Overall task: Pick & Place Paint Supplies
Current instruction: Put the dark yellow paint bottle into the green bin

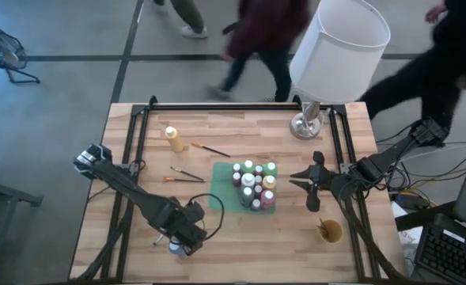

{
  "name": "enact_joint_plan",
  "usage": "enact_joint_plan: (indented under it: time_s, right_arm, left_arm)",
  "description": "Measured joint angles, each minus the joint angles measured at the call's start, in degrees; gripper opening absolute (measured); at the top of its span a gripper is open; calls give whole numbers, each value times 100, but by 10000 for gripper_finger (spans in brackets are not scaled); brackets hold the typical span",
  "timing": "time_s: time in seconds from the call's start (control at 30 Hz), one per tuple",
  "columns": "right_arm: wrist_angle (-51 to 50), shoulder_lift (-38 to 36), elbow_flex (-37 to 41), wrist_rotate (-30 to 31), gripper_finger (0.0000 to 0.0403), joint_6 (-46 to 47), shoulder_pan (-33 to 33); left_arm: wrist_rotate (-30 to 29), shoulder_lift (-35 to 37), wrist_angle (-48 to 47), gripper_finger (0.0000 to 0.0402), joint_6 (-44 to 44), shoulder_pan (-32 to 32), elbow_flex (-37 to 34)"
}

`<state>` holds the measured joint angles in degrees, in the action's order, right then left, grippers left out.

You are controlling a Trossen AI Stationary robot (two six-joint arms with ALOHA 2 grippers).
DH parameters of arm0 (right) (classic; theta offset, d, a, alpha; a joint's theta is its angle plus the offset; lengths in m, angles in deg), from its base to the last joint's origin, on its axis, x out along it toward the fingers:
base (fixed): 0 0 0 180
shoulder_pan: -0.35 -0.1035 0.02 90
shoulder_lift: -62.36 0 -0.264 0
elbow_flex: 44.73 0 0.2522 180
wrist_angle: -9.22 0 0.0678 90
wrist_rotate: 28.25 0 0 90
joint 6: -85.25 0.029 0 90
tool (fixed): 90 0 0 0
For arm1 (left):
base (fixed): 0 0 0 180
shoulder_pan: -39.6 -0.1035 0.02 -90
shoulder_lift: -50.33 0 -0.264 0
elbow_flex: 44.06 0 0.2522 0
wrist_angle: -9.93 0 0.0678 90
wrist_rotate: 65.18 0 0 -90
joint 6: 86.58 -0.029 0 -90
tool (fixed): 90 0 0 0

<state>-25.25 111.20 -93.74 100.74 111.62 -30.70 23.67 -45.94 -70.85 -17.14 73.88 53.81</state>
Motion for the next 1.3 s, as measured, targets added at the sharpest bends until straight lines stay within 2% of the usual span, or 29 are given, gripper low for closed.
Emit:
enact_joint_plan:
  time_s: [0.13, 0.33, 0.47, 0.6, 0.73, 1.1, 1.3]
  right_arm:
    - [5, 0, 0, 0, 70, 0, 0]
    - [176, 43, 2, 2, 94, -70, 9]
    - [1032, 268, 2, -168, 112, -675, 16]
    - [2206, 689, 2, -854, 127, -1579, 114]
    - [2977, 1076, 2, -943, 141, -1962, 230]
    - [3845, 1784, -7, -973, 187, -1928, 297]
    - [3874, 2058, -318, -1378, 220, -1910, 297]
  left_arm:
    - [-156, 0, -370, 124, -96, 0, 394]
    - [-290, 9, -741, 125, -362, 0, 944]
    - [-313, 10, -833, 125, -571, -10, 1222]
    - [-351, 11, -884, 125, -760, -55, 1413]
    - [-349, 10, -891, 125, -1037, -138, 1589]
    - [-348, 11, -849, 126, -2034, -678, 1969]
    - [-345, 11, -834, 126, -2618, -1132, 2178]
